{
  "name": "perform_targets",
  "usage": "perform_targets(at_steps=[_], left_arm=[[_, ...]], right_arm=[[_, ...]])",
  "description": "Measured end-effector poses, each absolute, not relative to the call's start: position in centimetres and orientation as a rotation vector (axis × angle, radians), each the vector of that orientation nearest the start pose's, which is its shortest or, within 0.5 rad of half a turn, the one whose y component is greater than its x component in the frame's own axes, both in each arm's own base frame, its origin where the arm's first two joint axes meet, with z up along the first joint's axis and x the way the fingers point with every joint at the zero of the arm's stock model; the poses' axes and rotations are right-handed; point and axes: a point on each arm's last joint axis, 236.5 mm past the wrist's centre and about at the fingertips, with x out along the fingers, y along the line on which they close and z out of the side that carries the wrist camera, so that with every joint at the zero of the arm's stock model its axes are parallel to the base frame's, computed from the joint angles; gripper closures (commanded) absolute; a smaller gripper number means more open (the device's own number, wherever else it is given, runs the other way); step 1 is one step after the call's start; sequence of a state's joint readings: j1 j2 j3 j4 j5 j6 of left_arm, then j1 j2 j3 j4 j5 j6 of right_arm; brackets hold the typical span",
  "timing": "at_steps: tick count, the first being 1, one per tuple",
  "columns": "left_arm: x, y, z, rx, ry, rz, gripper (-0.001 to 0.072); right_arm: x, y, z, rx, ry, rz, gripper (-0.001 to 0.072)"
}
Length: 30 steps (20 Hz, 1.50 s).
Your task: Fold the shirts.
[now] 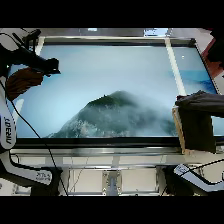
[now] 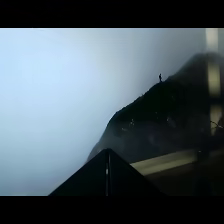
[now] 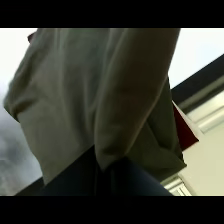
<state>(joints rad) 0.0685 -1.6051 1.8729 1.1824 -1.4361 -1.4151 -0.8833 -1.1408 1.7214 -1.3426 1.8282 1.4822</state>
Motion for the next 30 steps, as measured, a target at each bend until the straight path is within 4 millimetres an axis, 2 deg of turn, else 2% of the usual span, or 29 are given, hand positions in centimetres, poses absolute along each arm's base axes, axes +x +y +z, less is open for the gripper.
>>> perform_targets(at_steps=[1, 2, 4, 8, 11, 13, 14, 16, 19, 21, 23, 26, 28, 30], left_arm=[[48.3, -5.6, 12.3, -0.172, 1.115, -0.337, 0.0696], [48.3, -5.6, 12.3, -0.173, 1.115, -0.339, 0.0696], [48.3, -5.6, 12.3, -0.173, 1.116, -0.339, 0.0696], [48.1, -5.7, 12.2, -0.175, 1.122, -0.342, 0.0696], [48.0, -5.7, 12.2, -0.176, 1.129, -0.343, 0.0696], [48.0, -5.7, 12.2, -0.176, 1.128, -0.343, 0.0696], [48.2, -5.7, 12.2, -0.177, 1.121, -0.341, 0.0696], [48.6, -5.9, 12.5, -0.198, 1.102, -0.336, 0.0696], [49.2, -7.3, 13.5, -0.263, 1.062, -0.372, 0.0696], [49.5, -9.0, 14.4, -0.317, 1.034, -0.419, 0.0696], [49.6, -10.9, 15.2, -0.345, 1.01, -0.466, 0.0695], [49.5, -13.7, 15.8, -0.356, 0.991, -0.522, 0.0696], [49.4, -15.1, 16.1, -0.352, 0.98, -0.551, 0.0696], [49.5, -15.8, 16.3, -0.34, 0.966, -0.563, 0.0696]], right_arm=[[22.7, -19.8, 19.9, 0.551, 1.148, -0.485, 0.0676], [22.2, -19.6, 18.9, 0.564, 1.177, -0.484, 0.0598], [21.4, -18.8, 16.7, 0.599, 1.24, -0.475, 0.0306], [20.1, -17.5, 13.4, 0.658, 1.332, -0.461, 0.029], [19.6, -17.1, 12.7, 0.673, 1.354, -0.46, 0.0295], [20.6, -16.3, 12.8, 0.698, 1.328, -0.411, 0.0301], [22.0, -15.4, 13.2, 0.72, 1.28, -0.352, 0.0301], [26.8, -12.7, 15.2, 0.767, 1.12, -0.169, 0.0301], [34.4, -6.6, 19.6, 0.72, 0.874, 0.126, 0.0301], [38.4, -1.9, 21.0, 0.631, 0.769, 0.249, 0.0301], [41.7, 2.4, 20.3, 0.525, 0.712, 0.296, 0.0301], [44.9, 8.0, 17.1, 0.392, 0.709, 0.34, 0.0301], [46.0, 10.1, 14.8, 0.328, 0.733, 0.355, 0.0302], [46.4, 11.1, 12.8, 0.268, 0.763, 0.356, 0.03]])
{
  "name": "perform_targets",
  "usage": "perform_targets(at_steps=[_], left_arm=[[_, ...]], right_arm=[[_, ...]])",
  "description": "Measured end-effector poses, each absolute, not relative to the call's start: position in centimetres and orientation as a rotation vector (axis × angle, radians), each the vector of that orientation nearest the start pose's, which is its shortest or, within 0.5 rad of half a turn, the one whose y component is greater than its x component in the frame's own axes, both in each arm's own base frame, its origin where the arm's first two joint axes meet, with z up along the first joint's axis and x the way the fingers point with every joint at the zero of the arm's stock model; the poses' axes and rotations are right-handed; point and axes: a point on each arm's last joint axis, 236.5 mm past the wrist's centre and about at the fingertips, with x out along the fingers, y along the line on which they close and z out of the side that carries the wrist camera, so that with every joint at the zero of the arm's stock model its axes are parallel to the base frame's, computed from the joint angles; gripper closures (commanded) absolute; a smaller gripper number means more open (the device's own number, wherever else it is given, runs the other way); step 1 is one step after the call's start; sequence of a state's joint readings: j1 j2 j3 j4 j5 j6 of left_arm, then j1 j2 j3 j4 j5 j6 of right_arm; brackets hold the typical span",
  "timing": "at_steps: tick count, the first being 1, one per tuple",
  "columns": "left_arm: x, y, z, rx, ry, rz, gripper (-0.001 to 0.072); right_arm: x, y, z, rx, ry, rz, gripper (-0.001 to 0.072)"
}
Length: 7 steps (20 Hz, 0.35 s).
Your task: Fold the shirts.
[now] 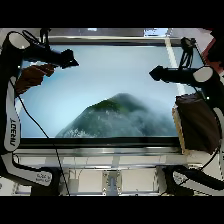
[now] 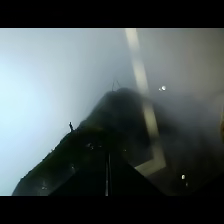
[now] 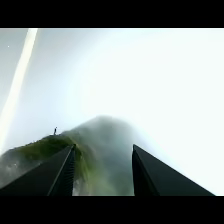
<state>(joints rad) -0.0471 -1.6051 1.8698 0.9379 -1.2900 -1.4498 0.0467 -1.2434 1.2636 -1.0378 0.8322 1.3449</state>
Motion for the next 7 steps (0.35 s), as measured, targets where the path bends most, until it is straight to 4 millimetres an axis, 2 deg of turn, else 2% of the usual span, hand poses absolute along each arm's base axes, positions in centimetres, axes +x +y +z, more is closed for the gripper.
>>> perform_targets(at_steps=[3, 7], left_arm=[[49.6, -16.0, 16.2, -0.321, 0.96, -0.562, 0.0696], [49.7, -16.0, 16.1, -0.309, 0.954, -0.557, 0.0696]], right_arm=[[46.5, 10.9, 10.9, 0.171, 0.794, 0.34, 0.03], [46.6, 10.5, 10.0, 0.107, 0.808, 0.327, 0.03]])
